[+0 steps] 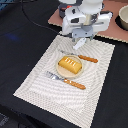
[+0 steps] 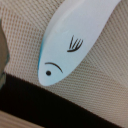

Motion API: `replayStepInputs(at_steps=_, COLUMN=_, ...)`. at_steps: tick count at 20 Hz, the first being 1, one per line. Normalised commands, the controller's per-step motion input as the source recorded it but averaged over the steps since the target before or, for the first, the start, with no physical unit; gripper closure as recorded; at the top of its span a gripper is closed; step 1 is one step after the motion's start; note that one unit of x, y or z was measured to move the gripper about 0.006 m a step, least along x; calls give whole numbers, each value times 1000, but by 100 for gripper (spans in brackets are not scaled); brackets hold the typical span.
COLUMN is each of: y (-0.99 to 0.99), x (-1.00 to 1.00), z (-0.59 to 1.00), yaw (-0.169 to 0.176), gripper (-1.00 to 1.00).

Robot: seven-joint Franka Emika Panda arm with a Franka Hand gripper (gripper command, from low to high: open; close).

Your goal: Interact with the objects in diverse but meaningful ways.

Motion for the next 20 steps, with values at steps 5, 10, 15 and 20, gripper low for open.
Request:
replayStepInputs(at_steps=5, y=246, x=-365, z=-221, yaw=-68, gripper=-100)
replayStepInputs(at_steps=10, y=253, x=-338, z=-238, yaw=-11, gripper=-100)
replayStepInputs(at_steps=15, y=239, x=-278, z=-264, yaw=0, gripper=-100)
replayStepInputs(at_steps=20, y=217, x=-285, z=-317, yaw=0, gripper=-100)
